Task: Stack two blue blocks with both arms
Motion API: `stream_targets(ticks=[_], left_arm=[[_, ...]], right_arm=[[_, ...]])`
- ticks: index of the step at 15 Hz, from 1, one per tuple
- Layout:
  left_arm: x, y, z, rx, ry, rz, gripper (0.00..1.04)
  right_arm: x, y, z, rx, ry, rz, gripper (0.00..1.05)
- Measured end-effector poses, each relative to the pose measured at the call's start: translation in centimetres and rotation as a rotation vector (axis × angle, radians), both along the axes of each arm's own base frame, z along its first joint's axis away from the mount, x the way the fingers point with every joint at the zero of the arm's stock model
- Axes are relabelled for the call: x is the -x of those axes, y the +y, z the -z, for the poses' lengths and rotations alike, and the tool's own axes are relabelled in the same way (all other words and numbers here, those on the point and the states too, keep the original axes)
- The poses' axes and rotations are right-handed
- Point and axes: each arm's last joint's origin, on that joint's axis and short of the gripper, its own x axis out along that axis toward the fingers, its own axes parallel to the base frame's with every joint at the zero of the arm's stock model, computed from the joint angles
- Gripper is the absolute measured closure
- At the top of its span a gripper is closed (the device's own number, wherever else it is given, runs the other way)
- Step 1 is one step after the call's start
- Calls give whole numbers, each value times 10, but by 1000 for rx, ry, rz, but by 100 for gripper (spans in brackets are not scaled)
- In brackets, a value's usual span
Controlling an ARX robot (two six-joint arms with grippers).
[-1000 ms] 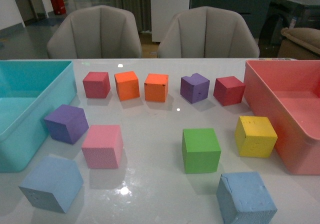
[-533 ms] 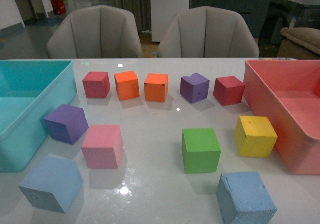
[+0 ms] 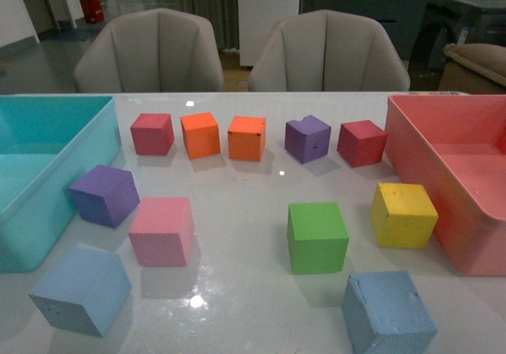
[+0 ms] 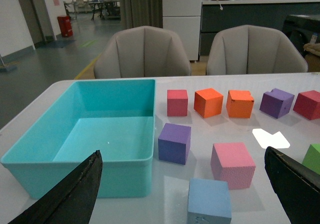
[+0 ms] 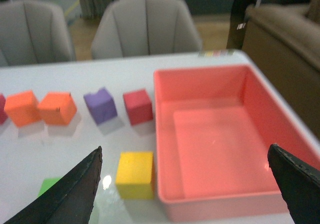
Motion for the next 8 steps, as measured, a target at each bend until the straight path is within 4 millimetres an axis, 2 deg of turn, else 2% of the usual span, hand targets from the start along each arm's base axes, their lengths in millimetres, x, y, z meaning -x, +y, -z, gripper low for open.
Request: stream_targets(ticks=[2,3,4,6,8], left_arm=[[0,0,0,0,0,0,7],[0,0,0,0,0,0,7],[0,0,0,0,0,0,7],[0,0,0,0,0,0,7],[0,0,0,0,0,0,7]], right_arm=[[-44,22,32,-26,255,-80,6],[-55,34,51,-32,360,-115,6],[-61,48,74,-32,466,-150,6],[-61,72,103,-33,606,-211,6],[-63,88,114,-48,666,-234,6]])
